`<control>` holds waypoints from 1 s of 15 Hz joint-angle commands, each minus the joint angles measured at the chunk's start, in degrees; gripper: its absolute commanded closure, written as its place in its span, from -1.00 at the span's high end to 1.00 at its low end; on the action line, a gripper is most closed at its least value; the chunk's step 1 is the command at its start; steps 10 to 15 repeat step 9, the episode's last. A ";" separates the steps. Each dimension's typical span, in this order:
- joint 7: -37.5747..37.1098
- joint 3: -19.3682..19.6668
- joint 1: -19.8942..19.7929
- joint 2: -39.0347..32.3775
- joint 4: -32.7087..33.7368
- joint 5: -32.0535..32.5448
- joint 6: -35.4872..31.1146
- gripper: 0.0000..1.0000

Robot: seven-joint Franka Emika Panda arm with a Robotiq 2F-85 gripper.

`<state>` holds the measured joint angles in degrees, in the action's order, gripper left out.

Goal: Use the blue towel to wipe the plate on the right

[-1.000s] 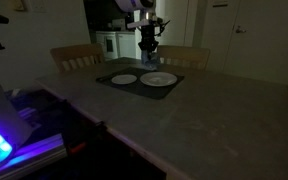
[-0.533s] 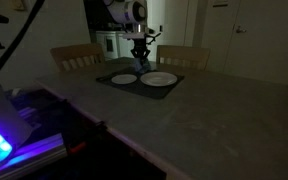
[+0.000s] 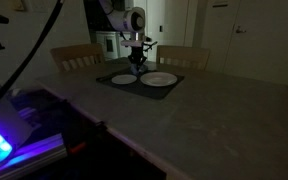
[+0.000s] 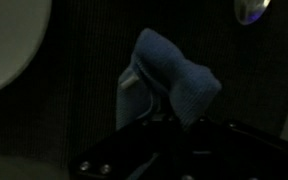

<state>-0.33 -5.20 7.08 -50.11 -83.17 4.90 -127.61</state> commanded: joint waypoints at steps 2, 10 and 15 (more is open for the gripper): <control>2.01 0.05 -0.84 1.76 0.31 -1.48 0.98 -0.16; 9.45 -2.42 -2.40 6.31 -0.37 -3.39 2.80 0.80; 9.45 -2.42 -2.40 6.31 -0.37 -3.39 2.80 0.80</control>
